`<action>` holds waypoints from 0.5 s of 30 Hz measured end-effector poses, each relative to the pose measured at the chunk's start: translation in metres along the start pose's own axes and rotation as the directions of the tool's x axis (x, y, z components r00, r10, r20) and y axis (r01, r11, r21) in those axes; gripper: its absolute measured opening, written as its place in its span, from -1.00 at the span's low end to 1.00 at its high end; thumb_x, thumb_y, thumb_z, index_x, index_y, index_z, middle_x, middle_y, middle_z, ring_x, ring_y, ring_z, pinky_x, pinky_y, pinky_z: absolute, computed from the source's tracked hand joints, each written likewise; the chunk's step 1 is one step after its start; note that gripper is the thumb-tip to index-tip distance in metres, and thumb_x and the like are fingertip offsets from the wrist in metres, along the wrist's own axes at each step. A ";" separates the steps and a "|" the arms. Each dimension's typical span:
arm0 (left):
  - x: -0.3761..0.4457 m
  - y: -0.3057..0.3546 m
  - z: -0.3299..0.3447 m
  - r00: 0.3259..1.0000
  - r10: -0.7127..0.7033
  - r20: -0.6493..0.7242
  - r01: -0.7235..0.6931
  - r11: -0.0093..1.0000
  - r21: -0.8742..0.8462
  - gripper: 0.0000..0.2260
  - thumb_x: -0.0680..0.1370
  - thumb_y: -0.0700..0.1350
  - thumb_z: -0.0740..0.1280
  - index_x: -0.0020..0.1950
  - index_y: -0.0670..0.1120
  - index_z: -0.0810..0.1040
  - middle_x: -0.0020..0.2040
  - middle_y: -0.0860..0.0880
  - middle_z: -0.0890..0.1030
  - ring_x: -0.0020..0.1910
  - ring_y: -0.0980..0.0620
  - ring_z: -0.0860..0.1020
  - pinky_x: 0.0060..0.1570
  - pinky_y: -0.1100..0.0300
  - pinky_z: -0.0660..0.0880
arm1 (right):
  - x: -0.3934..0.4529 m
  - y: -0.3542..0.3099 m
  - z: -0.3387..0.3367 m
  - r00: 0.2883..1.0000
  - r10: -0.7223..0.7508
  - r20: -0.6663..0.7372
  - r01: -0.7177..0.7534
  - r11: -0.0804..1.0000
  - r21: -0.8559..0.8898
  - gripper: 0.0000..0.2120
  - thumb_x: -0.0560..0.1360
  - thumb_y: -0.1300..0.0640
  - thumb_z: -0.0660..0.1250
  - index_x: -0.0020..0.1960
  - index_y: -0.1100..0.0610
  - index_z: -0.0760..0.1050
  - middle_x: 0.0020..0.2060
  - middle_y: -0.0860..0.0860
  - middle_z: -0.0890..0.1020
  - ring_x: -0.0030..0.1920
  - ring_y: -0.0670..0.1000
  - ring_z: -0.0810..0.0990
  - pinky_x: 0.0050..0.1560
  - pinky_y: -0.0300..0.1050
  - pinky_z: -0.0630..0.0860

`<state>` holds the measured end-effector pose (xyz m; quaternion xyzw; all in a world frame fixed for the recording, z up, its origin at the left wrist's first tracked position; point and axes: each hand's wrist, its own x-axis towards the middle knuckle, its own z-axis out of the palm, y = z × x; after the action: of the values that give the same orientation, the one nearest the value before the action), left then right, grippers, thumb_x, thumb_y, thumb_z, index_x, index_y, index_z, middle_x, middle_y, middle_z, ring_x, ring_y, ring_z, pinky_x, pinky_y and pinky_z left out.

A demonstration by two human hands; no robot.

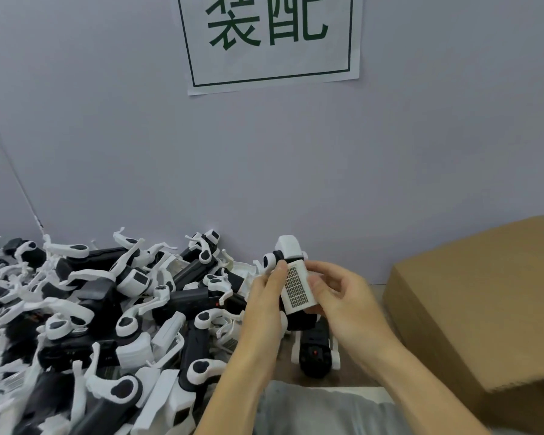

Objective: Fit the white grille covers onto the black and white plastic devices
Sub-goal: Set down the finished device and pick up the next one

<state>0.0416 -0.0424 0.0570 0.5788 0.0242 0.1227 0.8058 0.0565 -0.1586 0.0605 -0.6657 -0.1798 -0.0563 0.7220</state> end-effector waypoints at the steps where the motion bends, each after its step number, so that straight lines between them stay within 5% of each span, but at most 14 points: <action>1: 0.000 -0.002 0.001 0.999 0.035 -0.013 -0.034 0.998 0.046 -0.77 0.64 -0.04 0.28 0.20 -0.14 0.57 0.01 -0.15 0.72 -0.04 -0.01 0.71 -0.16 0.21 0.61 | -0.001 0.000 0.000 0.998 -0.044 -0.038 0.040 0.995 -0.086 -0.83 0.63 0.18 0.28 0.14 0.00 0.59 -0.13 -0.09 0.73 -0.09 -0.12 0.71 -0.18 -0.28 0.61; 7: 0.001 -0.005 0.002 0.985 0.149 -0.091 -0.137 0.982 0.127 -0.74 0.54 -0.10 0.43 0.18 -0.14 0.54 -0.01 -0.10 0.72 -0.04 0.03 0.71 -0.16 0.28 0.59 | -0.007 0.005 0.006 0.947 -0.277 -0.162 0.170 0.861 -0.479 -0.90 0.62 0.03 0.27 0.04 -0.13 0.54 -0.12 -0.19 0.63 -0.09 -0.28 0.57 -0.19 -0.40 0.49; 11: 0.002 -0.004 -0.005 0.981 0.167 -0.103 -0.155 0.981 0.115 -0.69 0.46 -0.04 0.51 0.13 -0.07 0.54 -0.06 -0.05 0.74 -0.08 0.04 0.71 -0.22 0.27 0.59 | -0.007 0.006 0.010 0.988 -0.147 -0.042 0.132 0.960 -0.248 -0.89 0.62 0.00 0.27 0.05 -0.09 0.58 -0.09 -0.19 0.68 -0.03 -0.21 0.63 -0.07 -0.35 0.53; 15: -0.001 -0.003 -0.007 0.989 0.149 -0.024 -0.147 0.986 0.082 -0.63 0.40 0.05 0.56 0.07 -0.08 0.55 -0.08 -0.08 0.74 -0.08 -0.05 0.72 -0.16 0.12 0.61 | -0.006 0.008 0.009 0.996 -0.064 -0.066 0.058 0.994 -0.094 -0.89 0.62 0.05 0.29 0.07 -0.03 0.60 -0.09 -0.18 0.70 -0.04 -0.19 0.65 -0.11 -0.35 0.54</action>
<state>0.0399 -0.0371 0.0514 0.6089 -0.0020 0.1897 0.7702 0.0523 -0.1498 0.0515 -0.6901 -0.1722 -0.1095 0.6943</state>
